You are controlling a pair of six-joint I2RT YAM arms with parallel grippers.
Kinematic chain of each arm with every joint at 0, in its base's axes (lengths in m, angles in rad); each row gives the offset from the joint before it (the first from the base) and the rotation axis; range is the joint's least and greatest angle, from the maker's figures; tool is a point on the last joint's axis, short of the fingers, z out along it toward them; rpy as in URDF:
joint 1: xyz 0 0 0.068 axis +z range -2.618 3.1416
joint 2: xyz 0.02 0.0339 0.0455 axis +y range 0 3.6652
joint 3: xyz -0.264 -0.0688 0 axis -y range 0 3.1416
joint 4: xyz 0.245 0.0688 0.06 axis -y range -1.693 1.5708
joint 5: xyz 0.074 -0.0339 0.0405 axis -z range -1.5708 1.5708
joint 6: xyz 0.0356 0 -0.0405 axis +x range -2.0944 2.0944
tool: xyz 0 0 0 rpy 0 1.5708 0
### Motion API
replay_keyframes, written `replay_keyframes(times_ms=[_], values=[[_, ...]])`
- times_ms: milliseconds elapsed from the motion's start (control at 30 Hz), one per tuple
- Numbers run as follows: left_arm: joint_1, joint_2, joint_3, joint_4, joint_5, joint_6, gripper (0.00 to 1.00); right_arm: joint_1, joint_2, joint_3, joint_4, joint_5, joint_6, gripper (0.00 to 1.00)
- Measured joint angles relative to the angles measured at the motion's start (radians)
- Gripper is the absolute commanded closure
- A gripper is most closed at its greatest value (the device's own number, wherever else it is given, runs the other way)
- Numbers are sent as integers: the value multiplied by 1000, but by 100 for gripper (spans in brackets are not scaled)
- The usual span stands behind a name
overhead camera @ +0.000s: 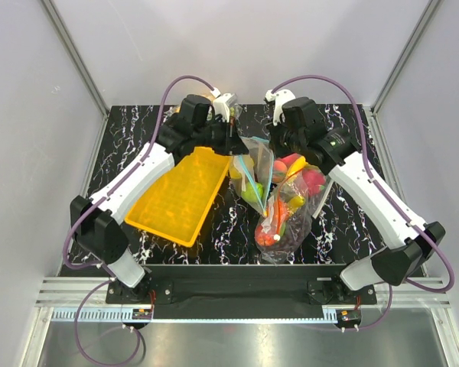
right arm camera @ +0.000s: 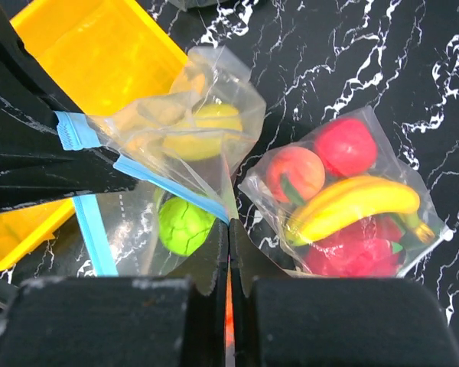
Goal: Open the zip-top bag and remove the fake food
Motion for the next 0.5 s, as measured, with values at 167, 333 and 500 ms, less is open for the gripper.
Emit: replay_keyframes(times_ms=[167,333,500], values=[[9,37,111,-156,-1,115,100,0,6,3,9,-6,0,100],[11,43,128,-246,-6,196,100,-2,22,3,7,-48,5,80],[37,43,128,-275,-6,222,100,-25,25,0,-17,-92,25,59]])
